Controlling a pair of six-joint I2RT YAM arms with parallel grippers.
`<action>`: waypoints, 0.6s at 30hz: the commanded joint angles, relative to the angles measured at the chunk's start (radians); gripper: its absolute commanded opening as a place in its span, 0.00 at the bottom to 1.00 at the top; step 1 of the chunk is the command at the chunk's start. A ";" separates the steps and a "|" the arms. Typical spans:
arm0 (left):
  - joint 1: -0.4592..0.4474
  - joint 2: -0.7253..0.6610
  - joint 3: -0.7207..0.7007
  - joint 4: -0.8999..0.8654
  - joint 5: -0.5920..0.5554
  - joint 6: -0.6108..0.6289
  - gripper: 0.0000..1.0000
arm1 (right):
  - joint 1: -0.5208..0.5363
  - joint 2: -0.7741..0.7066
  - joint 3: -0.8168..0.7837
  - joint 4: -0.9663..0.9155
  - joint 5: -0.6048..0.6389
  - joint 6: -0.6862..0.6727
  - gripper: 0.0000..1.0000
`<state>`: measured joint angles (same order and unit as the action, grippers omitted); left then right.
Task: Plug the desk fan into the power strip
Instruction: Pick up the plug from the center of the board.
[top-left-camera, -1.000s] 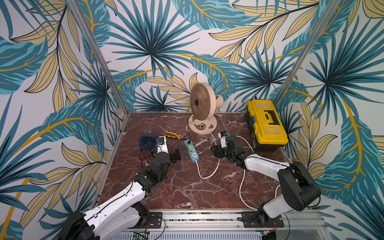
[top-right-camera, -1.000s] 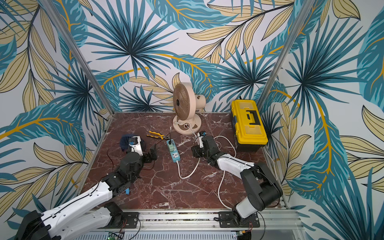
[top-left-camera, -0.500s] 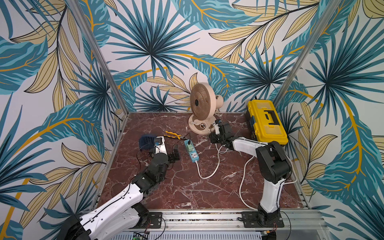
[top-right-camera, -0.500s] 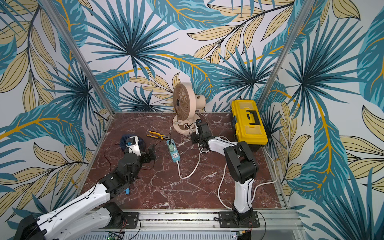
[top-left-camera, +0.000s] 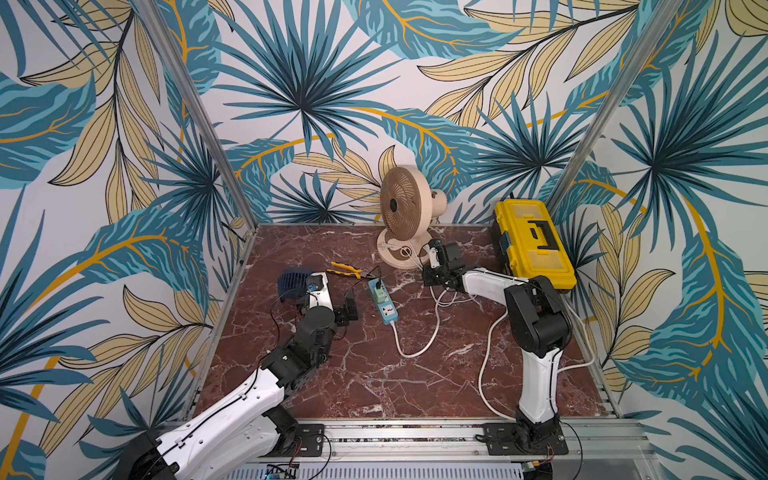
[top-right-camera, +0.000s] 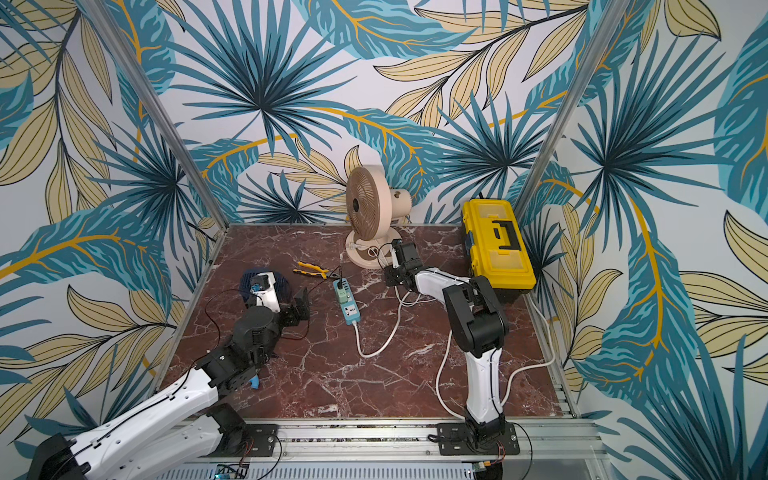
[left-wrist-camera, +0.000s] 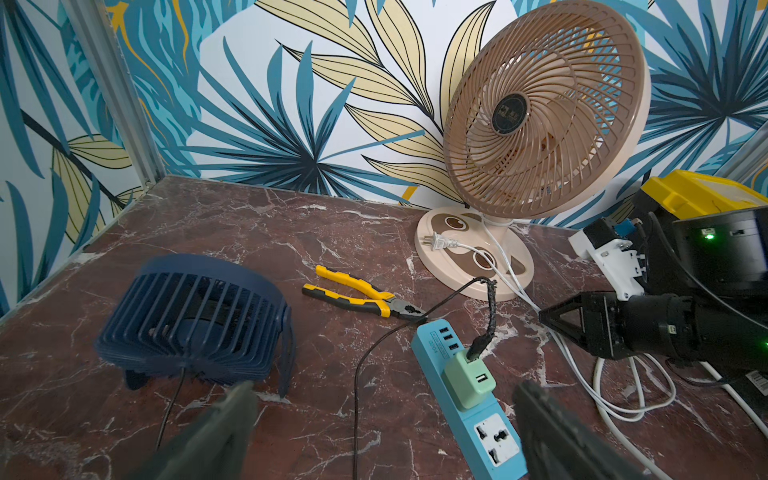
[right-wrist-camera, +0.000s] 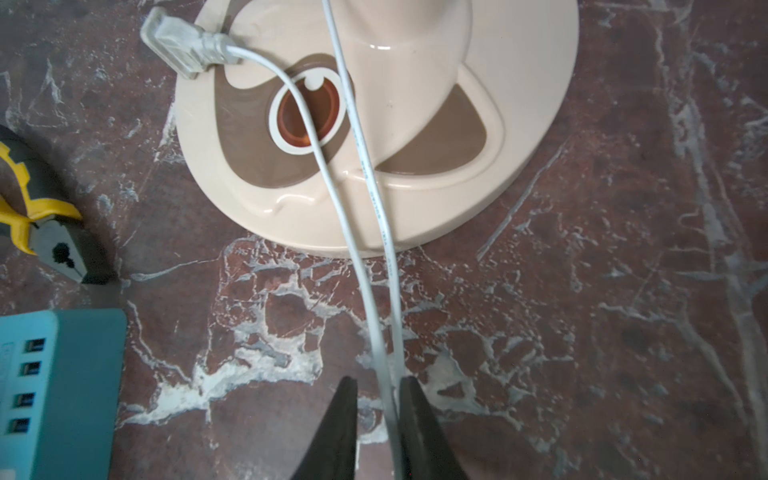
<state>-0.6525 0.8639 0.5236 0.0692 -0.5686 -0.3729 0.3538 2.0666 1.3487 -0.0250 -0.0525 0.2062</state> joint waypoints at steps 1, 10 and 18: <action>0.006 -0.014 0.012 -0.015 -0.010 0.011 1.00 | -0.002 0.023 0.018 -0.039 -0.013 -0.021 0.18; 0.005 -0.018 0.012 -0.017 -0.008 0.011 1.00 | -0.003 0.060 0.069 -0.102 0.001 -0.026 0.28; 0.005 -0.020 0.010 -0.017 -0.007 0.008 1.00 | -0.002 0.042 0.051 -0.100 -0.013 -0.008 0.14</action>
<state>-0.6525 0.8623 0.5236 0.0624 -0.5682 -0.3721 0.3531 2.1147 1.4113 -0.1097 -0.0536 0.1905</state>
